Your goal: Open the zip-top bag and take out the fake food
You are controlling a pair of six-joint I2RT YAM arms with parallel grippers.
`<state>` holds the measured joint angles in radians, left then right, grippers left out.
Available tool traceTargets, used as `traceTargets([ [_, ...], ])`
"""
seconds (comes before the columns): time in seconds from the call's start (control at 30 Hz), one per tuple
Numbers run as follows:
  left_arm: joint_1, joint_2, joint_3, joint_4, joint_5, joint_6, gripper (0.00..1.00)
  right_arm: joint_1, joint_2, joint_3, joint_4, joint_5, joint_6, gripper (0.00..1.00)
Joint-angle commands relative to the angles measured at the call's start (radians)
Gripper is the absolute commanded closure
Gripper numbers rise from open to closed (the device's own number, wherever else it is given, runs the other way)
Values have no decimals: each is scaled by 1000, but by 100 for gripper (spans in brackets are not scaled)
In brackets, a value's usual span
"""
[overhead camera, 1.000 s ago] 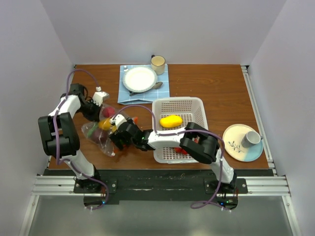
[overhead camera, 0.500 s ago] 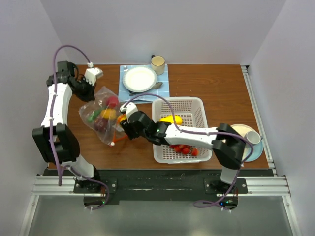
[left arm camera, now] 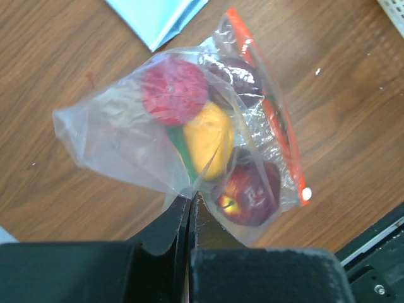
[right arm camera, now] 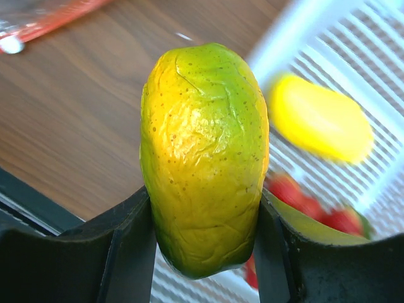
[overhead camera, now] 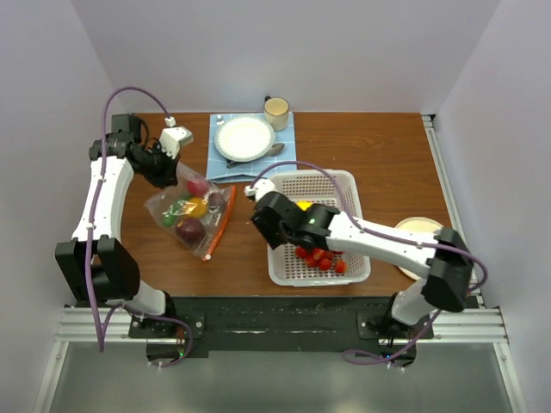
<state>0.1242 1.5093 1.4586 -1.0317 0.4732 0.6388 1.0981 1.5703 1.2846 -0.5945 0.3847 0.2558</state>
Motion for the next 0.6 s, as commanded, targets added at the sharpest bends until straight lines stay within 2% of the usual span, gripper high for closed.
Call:
traceTargets([
  [0.0,-35,-9,3,22,10,-45,100,-73,-162,-42,-122,123,45,83],
  [0.1,-78,-12,17,15,1,-65,100,-156,-164,-67,-84,154,54,78],
  [0.13,-92,-15,31,12,-2,-70,100,-168,-152,-68,-74,157,54,61],
  [0.2,-115,-24,54,1,-16,-90,100,-181,-124,-70,-39,186,51,42],
  [0.23,-142,-26,83,-7,-19,-94,100,-182,-92,-67,-36,190,54,17],
  [0.27,-158,-27,98,-27,-22,-100,100,-181,-79,-65,-27,198,57,7],
  [0.3,-162,-31,112,-36,-25,-102,100,-181,-69,-67,-12,200,60,2],
  [0.4,-166,-47,137,-53,-60,-96,100,-176,-87,-88,40,162,53,2],
  [0.47,-166,-63,105,-28,-117,-82,100,-161,-137,-111,96,129,33,1],
  [0.57,-164,-83,-6,46,-230,-56,100,-72,-132,-99,160,131,13,1],
])
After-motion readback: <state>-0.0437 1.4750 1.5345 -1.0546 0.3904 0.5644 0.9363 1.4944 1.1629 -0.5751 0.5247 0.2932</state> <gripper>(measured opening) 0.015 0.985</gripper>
